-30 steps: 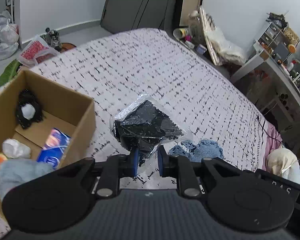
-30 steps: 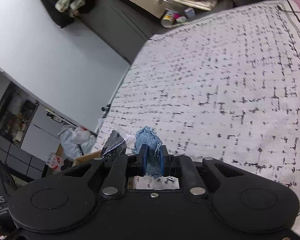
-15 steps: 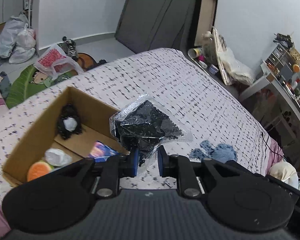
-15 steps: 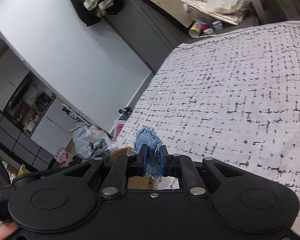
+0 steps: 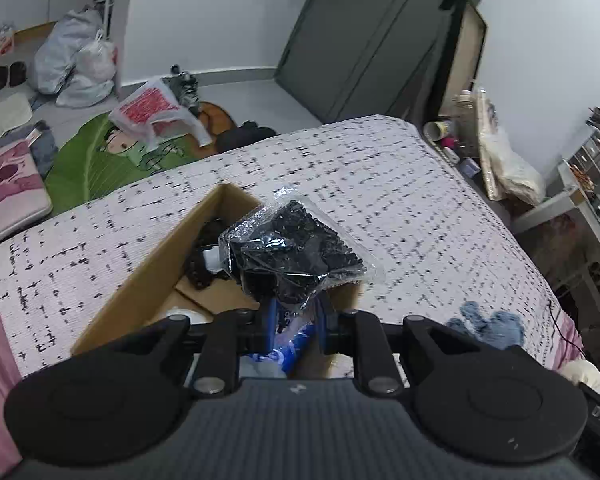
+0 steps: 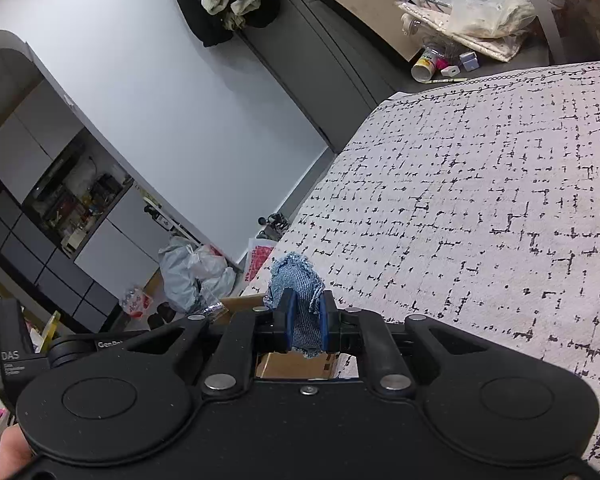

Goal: Organize soft objects
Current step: 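Carry the black bag into the box and open the left tool while the right tool carries the denim, then lower the blue denim cloth into the box and open the right tool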

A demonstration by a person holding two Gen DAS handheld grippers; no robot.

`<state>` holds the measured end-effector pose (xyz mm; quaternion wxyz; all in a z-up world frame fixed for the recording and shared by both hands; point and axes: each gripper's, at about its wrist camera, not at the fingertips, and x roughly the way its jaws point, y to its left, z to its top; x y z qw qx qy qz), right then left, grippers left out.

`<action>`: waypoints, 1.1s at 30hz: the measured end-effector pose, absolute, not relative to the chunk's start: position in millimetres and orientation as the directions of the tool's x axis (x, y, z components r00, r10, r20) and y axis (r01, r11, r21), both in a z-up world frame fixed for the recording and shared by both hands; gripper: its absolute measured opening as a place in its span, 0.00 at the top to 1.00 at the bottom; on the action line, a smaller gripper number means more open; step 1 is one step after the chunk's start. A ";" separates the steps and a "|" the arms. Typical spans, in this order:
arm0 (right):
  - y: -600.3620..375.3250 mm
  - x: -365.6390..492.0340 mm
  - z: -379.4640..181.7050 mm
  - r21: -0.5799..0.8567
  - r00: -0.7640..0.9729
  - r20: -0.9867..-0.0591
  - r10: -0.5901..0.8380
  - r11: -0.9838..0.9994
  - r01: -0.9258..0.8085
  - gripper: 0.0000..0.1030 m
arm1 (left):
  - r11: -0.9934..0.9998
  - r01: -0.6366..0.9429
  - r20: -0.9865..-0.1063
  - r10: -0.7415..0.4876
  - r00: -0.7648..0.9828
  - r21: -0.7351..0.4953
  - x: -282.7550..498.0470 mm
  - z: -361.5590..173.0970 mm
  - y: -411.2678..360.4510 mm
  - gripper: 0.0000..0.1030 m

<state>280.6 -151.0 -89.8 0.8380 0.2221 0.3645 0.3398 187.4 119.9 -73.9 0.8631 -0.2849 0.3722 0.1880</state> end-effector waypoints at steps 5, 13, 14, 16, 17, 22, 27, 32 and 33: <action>-140.8 279.0 -88.5 0.636 0.482 -0.458 0.746 0.655 -0.408 0.88 | 0.752 -0.582 -0.781 0.150 0.606 -0.308 187.3 -84.4 130.9 0.78; -102.6 275.4 -67.4 0.641 0.433 -0.458 0.777 0.626 -0.445 0.88 | 0.719 -0.599 -0.790 0.115 0.603 -0.352 179.6 -83.9 154.3 0.76; -97.6 276.0 -67.7 0.638 0.431 -0.464 0.774 0.629 -0.444 0.88 | 0.715 -0.597 -0.786 0.109 0.609 -0.363 177.7 -82.7 156.8 0.76; -87.2 277.9 -70.5 0.645 0.424 -0.473 0.773 0.631 -0.431 0.88 | 0.707 -0.596 -0.783 0.098 0.615 -0.380 175.4 -80.6 160.7 0.76; -80.7 278.3 -72.4 0.646 0.421 -0.477 0.772 0.632 -0.427 0.88 | 0.705 -0.596 -0.782 0.095 0.616 -0.384 173.4 -79.5 162.8 0.75; -54.8 277.8 -79.7 0.642 0.406 -0.506 0.761 0.647 -0.411 0.88 | 0.712 -0.594 -0.786 0.097 0.611 -0.374 168.1 -74.9 169.5 0.61; -33.7 276.4 -80.7 0.641 0.394 -0.529 0.752 0.658 -0.396 0.88 | 0.720 -0.587 -0.785 0.094 0.613 -0.371 163.3 -71.9 180.0 0.43; -15.4 274.2 -73.8 0.657 0.369 -0.506 0.780 0.625 -0.422 0.81 | 0.726 -0.575 -0.785 0.080 0.615 -0.377 161.1 -68.9 187.0 0.36; -12.9 273.5 -71.7 0.647 0.368 -0.512 0.776 0.630 -0.430 0.72 | 0.728 -0.570 -0.786 0.070 0.615 -0.381 161.4 -68.2 187.3 0.34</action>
